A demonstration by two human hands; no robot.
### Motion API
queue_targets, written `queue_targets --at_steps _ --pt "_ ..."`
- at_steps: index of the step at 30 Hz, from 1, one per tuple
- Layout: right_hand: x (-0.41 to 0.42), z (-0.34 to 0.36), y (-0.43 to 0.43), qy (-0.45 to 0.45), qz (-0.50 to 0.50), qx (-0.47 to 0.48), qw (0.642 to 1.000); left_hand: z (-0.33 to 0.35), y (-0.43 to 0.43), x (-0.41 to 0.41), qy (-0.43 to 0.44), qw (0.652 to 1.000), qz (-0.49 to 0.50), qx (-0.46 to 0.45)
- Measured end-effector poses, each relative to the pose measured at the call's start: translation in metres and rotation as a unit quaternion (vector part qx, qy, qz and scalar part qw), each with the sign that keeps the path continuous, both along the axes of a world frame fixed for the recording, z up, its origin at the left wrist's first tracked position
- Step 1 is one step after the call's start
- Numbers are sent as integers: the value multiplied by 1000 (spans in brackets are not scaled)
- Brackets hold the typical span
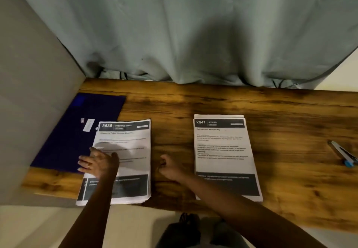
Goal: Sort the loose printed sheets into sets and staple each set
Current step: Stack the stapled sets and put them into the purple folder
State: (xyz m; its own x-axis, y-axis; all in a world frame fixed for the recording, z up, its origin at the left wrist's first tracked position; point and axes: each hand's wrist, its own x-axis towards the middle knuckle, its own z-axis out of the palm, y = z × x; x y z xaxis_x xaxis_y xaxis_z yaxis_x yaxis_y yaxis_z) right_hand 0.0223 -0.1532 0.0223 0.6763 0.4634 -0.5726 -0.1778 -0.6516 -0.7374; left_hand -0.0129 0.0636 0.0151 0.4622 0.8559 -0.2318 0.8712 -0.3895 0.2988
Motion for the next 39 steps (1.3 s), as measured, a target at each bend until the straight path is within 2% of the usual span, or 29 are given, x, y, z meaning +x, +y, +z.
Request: queue_targets --at_steps 4,16,27,31,36,39 --pt "-11 -2 24 10 -36 33 999 -8 14 -17 18 998 34 -49" --pt "-11 -7 9 -39 -113 32 992 -10 -29 -9 -7 999 -11 -36" --pt "4 -11 -25 -172 -208 9 963 -7 -68 4 -22 993 -102 -52" --pt "9 -10 -39 -162 -253 4 954 -5 -73 8 -37 989 -123 -73" --pt "13 -8 -56 -107 -316 28 942 0 -73 10 -115 985 -106 -79" --pt "17 -6 -67 -72 -328 44 941 -5 -66 16 -130 977 -116 -125"
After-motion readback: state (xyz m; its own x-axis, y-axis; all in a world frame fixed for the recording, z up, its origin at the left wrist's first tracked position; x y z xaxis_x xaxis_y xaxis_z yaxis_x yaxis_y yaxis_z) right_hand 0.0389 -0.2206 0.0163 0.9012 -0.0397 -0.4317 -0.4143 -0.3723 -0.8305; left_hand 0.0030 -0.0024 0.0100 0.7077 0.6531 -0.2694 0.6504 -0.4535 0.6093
